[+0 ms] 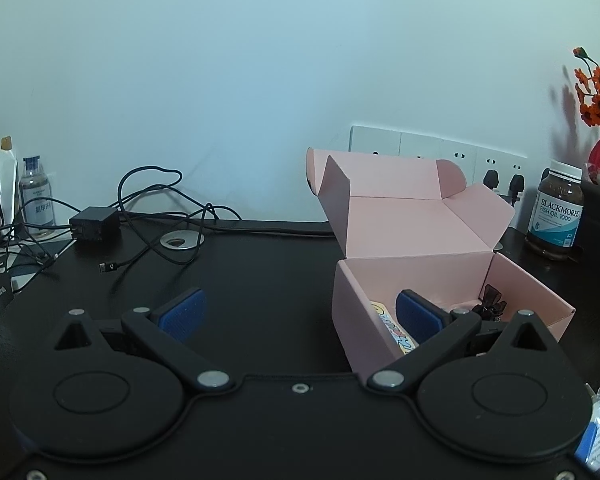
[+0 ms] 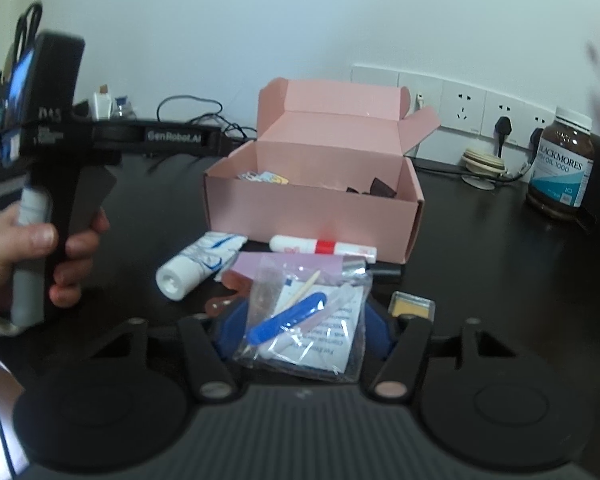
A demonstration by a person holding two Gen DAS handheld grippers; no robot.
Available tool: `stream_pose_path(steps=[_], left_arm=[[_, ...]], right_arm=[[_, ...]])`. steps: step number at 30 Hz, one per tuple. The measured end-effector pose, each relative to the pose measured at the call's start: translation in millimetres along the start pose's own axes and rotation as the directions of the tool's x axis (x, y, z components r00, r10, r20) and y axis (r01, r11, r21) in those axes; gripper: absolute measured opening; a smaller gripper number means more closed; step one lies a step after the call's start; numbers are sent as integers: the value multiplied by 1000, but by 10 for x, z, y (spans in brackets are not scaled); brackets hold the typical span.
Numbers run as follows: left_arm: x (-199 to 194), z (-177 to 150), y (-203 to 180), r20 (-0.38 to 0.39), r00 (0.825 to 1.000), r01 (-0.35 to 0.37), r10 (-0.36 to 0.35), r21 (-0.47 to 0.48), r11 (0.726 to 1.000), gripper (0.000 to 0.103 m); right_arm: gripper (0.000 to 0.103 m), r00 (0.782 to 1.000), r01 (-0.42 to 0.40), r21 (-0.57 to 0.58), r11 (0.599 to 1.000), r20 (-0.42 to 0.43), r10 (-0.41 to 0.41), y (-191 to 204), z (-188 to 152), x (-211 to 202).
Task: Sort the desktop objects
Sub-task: 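Move the right tool toward the clear bag with the blue nail file, then close the right gripper on the clear bag with the blue nail file, then lower the held bag into the pink box with the right gripper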
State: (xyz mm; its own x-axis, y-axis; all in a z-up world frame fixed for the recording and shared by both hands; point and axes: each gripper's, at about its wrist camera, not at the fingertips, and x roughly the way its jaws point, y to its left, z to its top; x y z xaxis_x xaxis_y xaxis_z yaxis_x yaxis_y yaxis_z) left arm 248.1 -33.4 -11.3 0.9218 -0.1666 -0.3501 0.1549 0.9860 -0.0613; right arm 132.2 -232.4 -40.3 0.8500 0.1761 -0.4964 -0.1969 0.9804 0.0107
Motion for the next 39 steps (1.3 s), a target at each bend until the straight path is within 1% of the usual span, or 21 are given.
stream_pose_path(steps=[7,12,14,16,19,23,26,29,34,36,39], left_arm=[[5,3,7,-4,1000,-6,6,-9,1000,103],[8,3,16,-5,1000,-8,8,-17,1000,103],[15,5,34,-7,1000,-8,8,-27,1000,103],[22,8,66,-9,1000,-15,15,-47,999,103],[21,15,127,-6,1000,-23,22,-82,996,103],[18,31,196,-2,1000,-31,31,-123,992,103],[12,43,222,3,999,-43,44,-136,990,103],[-5,57,247,18,998,-59,62,-148,987,103],[-29,87,328,35,993,-102,110,-181,978,103],[-28,93,352,34,992,-115,123,-191,975,103],[-21,99,353,29,991,-119,127,-195,973,103]], right_arm=[[55,997,-37,103,994,71,29,-182,143,-181],[55,996,-40,105,994,81,31,-242,286,-190],[55,997,-50,96,994,66,44,-240,354,-154],[55,997,-72,92,993,28,70,-218,412,-77],[54,997,-77,27,997,-26,78,-134,552,50],[54,996,-87,-23,996,-19,87,-116,899,141],[54,996,-89,-16,996,-20,89,-156,1164,289],[54,994,-94,8,995,-53,95,-186,1316,542],[54,985,-97,12,995,-144,98,-133,1312,1015],[54,979,-98,2,995,-178,97,-98,1267,1134],[54,970,-106,21,994,-216,108,-80,1213,1253]])
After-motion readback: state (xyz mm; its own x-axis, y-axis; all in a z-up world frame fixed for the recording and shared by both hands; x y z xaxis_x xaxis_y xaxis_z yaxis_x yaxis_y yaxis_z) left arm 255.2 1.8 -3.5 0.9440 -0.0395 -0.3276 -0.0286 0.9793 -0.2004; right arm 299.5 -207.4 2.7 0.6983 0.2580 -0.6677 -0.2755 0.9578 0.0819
